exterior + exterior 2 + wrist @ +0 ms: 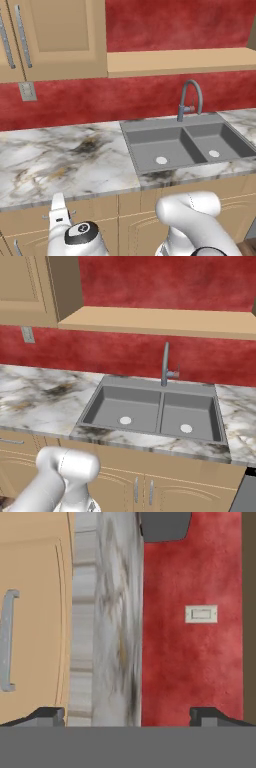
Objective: Take the tongs from the drawer on the left and place them on the dining counter next to the tray containing the kebab skewer.
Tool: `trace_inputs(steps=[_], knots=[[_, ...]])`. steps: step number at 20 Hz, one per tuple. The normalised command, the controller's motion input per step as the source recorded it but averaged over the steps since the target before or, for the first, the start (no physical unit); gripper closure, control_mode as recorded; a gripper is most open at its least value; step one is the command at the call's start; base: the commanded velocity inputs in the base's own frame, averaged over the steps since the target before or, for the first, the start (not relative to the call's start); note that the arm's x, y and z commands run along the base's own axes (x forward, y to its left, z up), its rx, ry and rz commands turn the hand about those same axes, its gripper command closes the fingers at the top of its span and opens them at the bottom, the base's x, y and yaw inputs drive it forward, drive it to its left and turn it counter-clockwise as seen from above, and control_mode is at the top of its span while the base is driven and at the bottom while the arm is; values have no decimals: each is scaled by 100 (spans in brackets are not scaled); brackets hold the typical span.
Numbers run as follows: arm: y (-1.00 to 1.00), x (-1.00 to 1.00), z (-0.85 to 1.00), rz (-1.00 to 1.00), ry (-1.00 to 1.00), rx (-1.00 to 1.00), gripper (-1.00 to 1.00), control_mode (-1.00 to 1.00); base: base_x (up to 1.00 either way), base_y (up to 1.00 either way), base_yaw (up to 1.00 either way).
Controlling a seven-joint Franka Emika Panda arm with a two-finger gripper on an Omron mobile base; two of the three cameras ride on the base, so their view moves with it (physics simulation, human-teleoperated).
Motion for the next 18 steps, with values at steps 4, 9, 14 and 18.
trace_inputs(steps=[4,9,14,18], knots=[[0,2,-69,-4,0,0,-100,-100,0,0,0],[7,0,-51,-2,3,0,-100,-100,0,0,0],[6,4,-35,-1,3,0,-100,-100,0,0,0],[2,11,-30,-1,0,0,-100,-100,0,0,0]])
